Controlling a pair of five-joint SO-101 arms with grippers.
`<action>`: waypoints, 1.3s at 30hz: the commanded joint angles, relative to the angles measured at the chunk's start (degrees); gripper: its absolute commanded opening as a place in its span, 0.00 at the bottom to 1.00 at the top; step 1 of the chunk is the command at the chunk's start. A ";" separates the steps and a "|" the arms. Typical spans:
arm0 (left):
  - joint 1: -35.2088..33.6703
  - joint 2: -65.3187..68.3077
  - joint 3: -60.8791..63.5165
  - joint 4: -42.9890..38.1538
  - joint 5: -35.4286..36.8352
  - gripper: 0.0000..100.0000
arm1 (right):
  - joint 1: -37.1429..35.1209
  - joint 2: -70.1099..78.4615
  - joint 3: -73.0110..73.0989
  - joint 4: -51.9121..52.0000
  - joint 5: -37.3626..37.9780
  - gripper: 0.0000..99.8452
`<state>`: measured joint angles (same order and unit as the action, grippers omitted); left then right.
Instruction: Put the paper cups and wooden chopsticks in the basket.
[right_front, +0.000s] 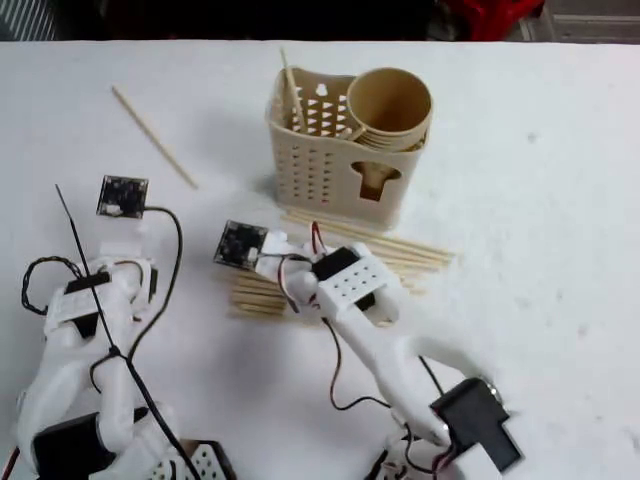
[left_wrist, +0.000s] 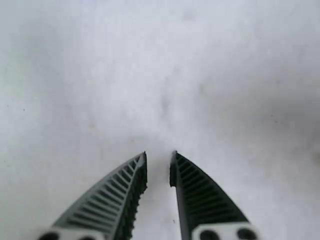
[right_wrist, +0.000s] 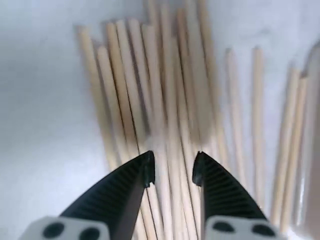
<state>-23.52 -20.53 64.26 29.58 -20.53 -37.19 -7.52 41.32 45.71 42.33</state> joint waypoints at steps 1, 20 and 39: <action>1.45 -1.36 -0.09 -1.32 -0.70 0.10 | 0.13 -4.88 -0.26 4.00 0.44 0.12; 1.45 -1.36 -0.09 -1.32 -0.70 0.10 | -7.78 0.13 5.89 -1.45 3.08 0.12; 1.45 -1.36 -0.09 -1.32 -0.70 0.10 | -3.74 -5.58 2.73 3.47 3.08 0.02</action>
<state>-23.52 -20.53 64.26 29.58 -20.53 -42.81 -7.34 46.59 46.15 44.97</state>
